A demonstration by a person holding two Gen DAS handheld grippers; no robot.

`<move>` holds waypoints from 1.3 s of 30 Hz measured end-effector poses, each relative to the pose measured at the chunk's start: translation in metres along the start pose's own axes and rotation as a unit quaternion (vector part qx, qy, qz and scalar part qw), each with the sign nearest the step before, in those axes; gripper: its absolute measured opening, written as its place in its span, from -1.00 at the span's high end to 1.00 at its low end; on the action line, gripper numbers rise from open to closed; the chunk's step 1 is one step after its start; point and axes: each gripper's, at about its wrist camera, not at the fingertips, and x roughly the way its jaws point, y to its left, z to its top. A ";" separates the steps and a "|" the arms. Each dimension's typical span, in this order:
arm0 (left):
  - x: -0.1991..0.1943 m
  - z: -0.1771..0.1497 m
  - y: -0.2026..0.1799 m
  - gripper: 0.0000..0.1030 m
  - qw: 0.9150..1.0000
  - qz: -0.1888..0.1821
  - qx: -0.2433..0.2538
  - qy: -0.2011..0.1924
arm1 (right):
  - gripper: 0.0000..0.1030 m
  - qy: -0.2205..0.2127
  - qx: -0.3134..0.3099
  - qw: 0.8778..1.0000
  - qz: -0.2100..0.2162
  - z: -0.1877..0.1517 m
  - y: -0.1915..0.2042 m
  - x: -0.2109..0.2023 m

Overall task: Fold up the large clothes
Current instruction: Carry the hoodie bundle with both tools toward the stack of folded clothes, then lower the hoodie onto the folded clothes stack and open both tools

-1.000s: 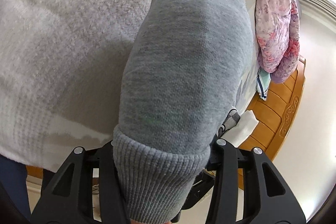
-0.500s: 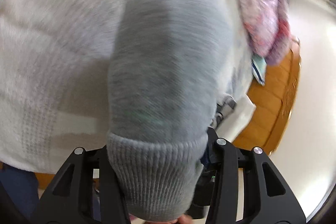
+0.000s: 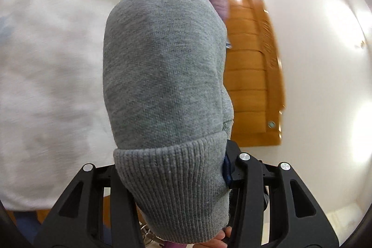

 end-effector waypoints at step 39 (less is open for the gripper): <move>0.256 0.032 -0.098 -0.46 0.965 0.200 0.167 -0.004 | -0.07 0.073 -0.300 0.893 -0.327 0.249 -0.052 0.037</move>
